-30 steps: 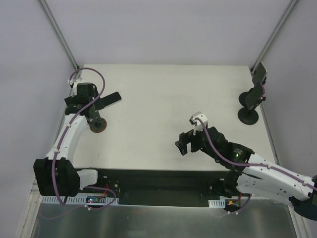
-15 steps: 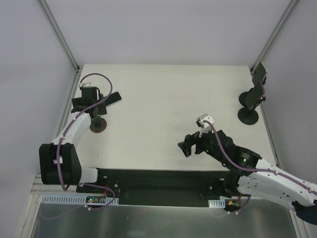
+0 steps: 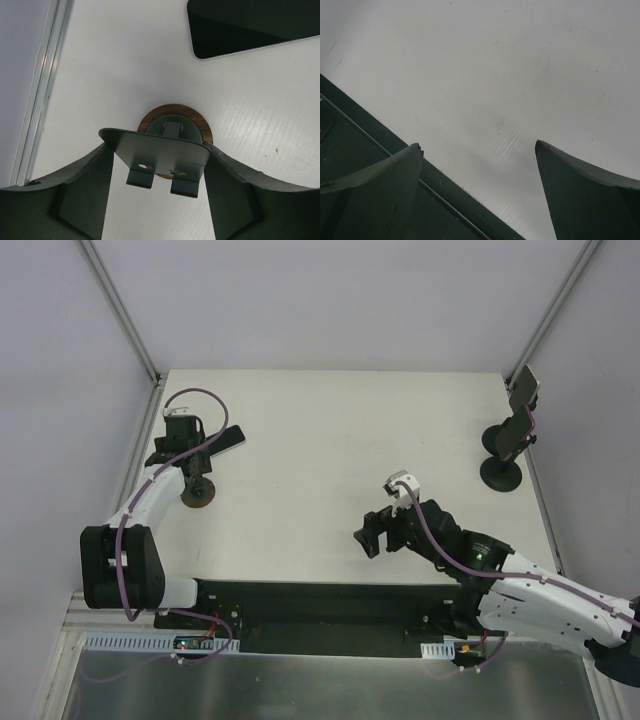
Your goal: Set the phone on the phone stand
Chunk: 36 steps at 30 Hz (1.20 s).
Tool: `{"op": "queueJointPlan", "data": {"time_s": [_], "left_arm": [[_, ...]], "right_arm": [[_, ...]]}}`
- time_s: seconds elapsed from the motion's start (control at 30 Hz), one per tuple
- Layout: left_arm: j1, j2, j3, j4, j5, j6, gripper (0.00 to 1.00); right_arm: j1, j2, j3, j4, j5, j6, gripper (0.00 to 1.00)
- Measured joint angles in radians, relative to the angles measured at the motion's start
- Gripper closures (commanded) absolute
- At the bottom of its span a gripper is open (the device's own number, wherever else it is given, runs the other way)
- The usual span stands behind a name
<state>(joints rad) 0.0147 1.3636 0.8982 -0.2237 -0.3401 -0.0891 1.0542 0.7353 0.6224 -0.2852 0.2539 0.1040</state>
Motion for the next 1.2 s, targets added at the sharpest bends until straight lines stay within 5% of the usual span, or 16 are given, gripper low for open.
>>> {"op": "queueJointPlan", "data": {"time_s": [0.17,0.4,0.83,0.97,1.2], "left_arm": [[0.0,-0.033,0.0,-0.03,0.027,0.001,0.98],[-0.069,-0.107,0.0,-0.063,0.074,0.027,1.0],[-0.592,-0.123,0.001,-0.068,0.263,0.083,0.99],[-0.676,-0.097,0.003,-0.076,0.29,0.083,0.51],[-0.687,-0.108,0.008,-0.093,0.366,0.083,0.24]], "right_arm": [[0.0,0.014,0.0,-0.003,0.0,0.001,0.04],[0.0,0.051,0.01,-0.01,0.002,0.013,0.04],[0.0,0.15,0.041,-0.01,0.014,0.061,0.04],[0.0,0.17,0.042,0.0,0.019,0.085,0.04],[0.0,0.274,0.09,0.016,0.018,0.121,0.04]]}}
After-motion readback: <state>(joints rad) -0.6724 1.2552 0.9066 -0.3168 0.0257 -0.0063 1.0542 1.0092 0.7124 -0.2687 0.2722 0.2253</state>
